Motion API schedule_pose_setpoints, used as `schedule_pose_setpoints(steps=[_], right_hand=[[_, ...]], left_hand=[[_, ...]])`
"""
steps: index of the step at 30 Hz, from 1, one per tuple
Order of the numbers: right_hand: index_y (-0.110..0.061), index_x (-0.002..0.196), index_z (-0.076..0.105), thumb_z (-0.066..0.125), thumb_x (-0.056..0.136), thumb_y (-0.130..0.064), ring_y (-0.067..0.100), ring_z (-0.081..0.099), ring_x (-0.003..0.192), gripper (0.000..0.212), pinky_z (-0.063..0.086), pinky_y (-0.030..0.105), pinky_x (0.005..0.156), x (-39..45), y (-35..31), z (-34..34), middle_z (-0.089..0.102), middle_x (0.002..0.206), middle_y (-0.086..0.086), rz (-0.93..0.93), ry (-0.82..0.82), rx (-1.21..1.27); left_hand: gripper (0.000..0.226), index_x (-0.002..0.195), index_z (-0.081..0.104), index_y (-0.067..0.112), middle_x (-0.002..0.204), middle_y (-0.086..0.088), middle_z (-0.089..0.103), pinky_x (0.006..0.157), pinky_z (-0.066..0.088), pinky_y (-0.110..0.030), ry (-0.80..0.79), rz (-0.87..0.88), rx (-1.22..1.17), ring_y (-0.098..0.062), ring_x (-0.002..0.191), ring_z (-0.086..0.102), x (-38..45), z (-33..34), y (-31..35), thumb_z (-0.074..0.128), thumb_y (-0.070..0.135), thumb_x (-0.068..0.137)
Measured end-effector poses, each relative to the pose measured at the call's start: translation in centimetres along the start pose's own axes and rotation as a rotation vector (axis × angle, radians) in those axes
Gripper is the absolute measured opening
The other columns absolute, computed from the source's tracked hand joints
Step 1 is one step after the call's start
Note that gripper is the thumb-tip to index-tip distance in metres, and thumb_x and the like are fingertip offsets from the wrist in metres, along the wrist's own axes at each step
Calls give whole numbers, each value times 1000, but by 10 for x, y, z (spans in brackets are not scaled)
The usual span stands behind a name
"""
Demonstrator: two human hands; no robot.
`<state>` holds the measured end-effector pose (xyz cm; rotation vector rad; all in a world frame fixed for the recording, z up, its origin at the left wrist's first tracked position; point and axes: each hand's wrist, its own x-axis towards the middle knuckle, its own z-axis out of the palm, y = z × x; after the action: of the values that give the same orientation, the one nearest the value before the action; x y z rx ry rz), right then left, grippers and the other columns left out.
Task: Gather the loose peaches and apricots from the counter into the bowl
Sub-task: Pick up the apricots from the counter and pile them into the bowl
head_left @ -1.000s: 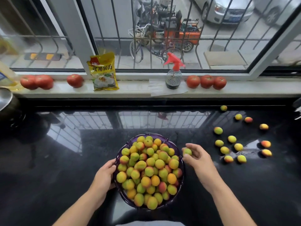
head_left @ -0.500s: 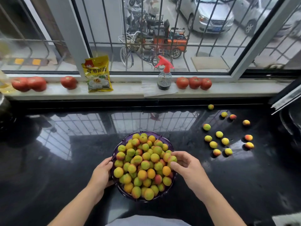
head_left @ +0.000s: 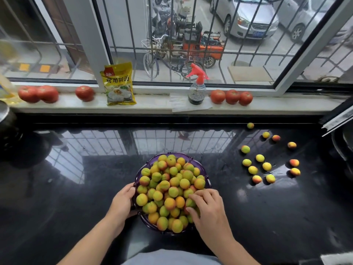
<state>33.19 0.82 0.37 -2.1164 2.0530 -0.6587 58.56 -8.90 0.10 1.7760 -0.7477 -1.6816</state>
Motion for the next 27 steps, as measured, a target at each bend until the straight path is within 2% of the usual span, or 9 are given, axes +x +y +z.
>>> schedule_pose_setpoints(steps=[5, 9, 11, 14, 16, 18, 21, 24, 27], right_hand=[[-23, 117, 68, 78, 82, -38, 14, 54, 111, 39, 52, 37, 97, 0, -4, 0, 64, 112, -12, 5, -31, -11], [-22, 124, 64, 70, 89, -42, 10, 47, 119, 41, 42, 26, 105, 1, 3, -7, 54, 124, -9, 34, -38, 106], [-20, 124, 64, 71, 91, -33, 9, 48, 118, 36, 41, 25, 102, 9, 20, -13, 52, 125, -8, 167, 51, 161], [-13, 125, 61, 65, 93, -16, 25, 58, 108, 32, 47, 38, 93, 31, 68, -18, 50, 125, 2, 583, 190, 184], [-9, 134, 53, 59, 96, -16, 39, 58, 107, 40, 45, 44, 88, 42, 103, -23, 44, 134, 12, 891, 180, 166], [-7, 144, 43, 57, 98, -20, 45, 57, 107, 50, 44, 46, 87, 48, 132, -27, 37, 142, 16, 1052, 122, 103], [-6, 150, 33, 57, 100, -27, 49, 56, 112, 60, 44, 48, 92, 53, 161, -25, 31, 150, 19, 1132, 76, 63], [-2, 141, 43, 55, 101, -28, 48, 53, 116, 49, 43, 49, 96, 60, 177, -20, 37, 144, 23, 1135, 11, 38], [-4, 128, 53, 56, 101, -24, 47, 54, 114, 34, 44, 48, 95, 56, 174, -16, 42, 136, 21, 1107, -16, 29]], left_hand=[[32, 119, 71, 27, 112, -4, 79, 94, 55, -54, -2, 5, 0, -33, 107, 72, 2, 0, -1, 41, 21, 111], [32, 116, 72, 28, 111, -4, 79, 97, 53, -57, 2, 1, -15, -32, 105, 72, 4, 1, -4, 41, 21, 111], [33, 116, 72, 27, 110, -3, 79, 98, 53, -57, 13, 2, -24, -31, 106, 72, 5, 2, -6, 41, 21, 111], [33, 117, 72, 26, 111, -5, 79, 95, 54, -56, 41, 5, -40, -32, 107, 71, 6, 5, -8, 39, 22, 111], [33, 114, 72, 25, 111, -7, 78, 92, 56, -54, 59, 12, -57, -33, 107, 70, 6, 9, -10, 39, 21, 111], [32, 112, 71, 24, 111, -8, 76, 87, 58, -50, 75, 21, -73, -34, 107, 70, 6, 11, -10, 40, 20, 111], [30, 112, 71, 24, 111, -7, 76, 82, 58, -46, 75, 19, -72, -33, 104, 70, 5, 11, -8, 41, 19, 111], [30, 111, 71, 23, 109, -6, 76, 81, 58, -43, 65, 16, -56, -28, 97, 70, 3, 9, -6, 41, 19, 111], [31, 114, 72, 23, 113, -7, 77, 90, 57, -51, 55, 9, -45, -31, 104, 70, 2, 8, -5, 41, 20, 111]])
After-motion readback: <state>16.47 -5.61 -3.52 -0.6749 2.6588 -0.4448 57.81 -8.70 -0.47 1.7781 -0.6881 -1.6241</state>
